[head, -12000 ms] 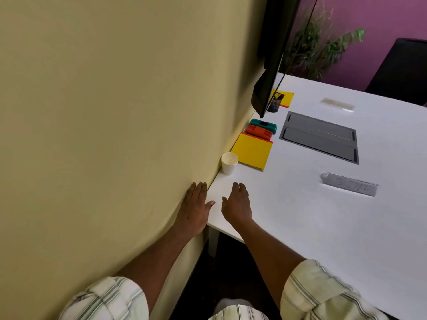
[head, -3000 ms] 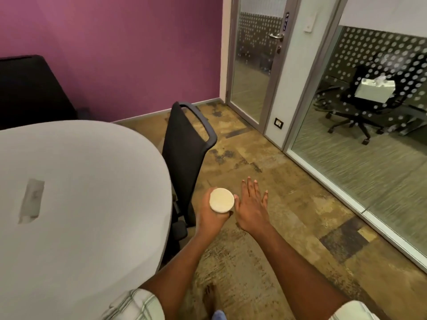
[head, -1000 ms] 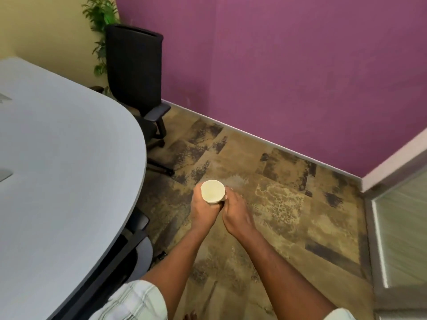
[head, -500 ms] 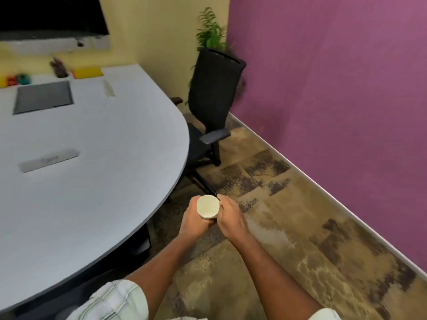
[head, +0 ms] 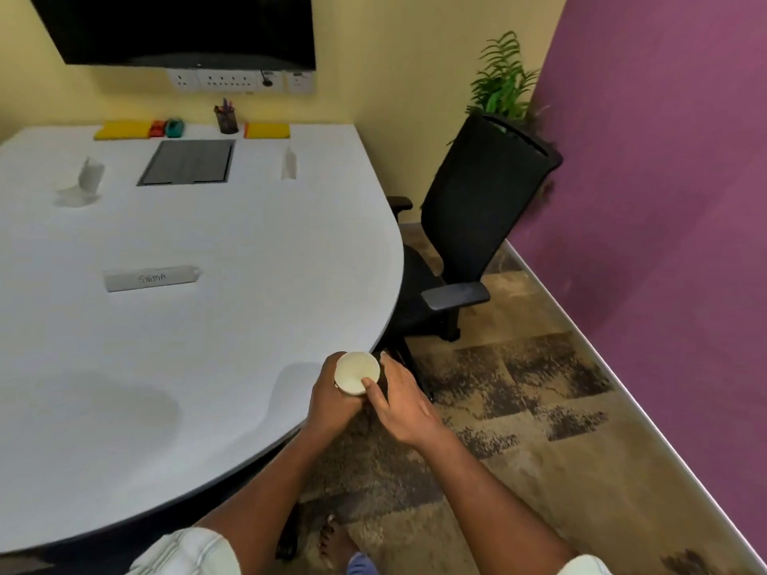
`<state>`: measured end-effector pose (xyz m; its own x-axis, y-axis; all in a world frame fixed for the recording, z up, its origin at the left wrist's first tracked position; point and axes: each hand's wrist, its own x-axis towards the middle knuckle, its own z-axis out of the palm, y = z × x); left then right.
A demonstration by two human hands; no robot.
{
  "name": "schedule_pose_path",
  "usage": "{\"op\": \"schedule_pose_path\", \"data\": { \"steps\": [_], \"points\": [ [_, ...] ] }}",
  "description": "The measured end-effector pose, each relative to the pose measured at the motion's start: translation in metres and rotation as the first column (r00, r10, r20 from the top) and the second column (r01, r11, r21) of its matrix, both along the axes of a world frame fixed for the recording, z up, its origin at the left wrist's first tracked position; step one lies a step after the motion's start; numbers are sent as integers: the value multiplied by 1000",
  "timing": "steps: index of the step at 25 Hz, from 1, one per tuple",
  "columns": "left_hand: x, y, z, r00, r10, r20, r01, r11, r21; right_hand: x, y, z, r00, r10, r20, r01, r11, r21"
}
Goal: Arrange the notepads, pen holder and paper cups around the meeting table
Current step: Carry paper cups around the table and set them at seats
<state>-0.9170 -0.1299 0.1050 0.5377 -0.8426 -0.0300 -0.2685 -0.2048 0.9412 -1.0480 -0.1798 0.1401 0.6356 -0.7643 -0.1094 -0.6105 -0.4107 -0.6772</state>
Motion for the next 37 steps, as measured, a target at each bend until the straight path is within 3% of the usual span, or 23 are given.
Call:
{"op": "schedule_pose_path", "data": {
  "steps": [7, 14, 21, 27, 37],
  "points": [
    [76, -88, -1, 993, 106, -51, -105, 994, 25, 72, -112, -11, 998, -35, -59, 40, 995, 87],
    [117, -124, -9, 956, 292, -27, -290, 956, 44, 157, -162, -16, 977, 214, 11, -214, 972, 98],
    [130, -156, -7, 854, 519, -37, -517, 855, 45, 192, -220, -15, 874, 485, 36, -487, 871, 63],
    [131, -195, -3, 769, 635, -66, -636, 772, 21, 208, -266, -22, 813, 565, 142, -573, 820, 16],
    [166, -204, -7, 672, 740, -30, -738, 672, 64, 259, -273, -36, 755, 612, 235, -630, 777, -1]
  ]
}}
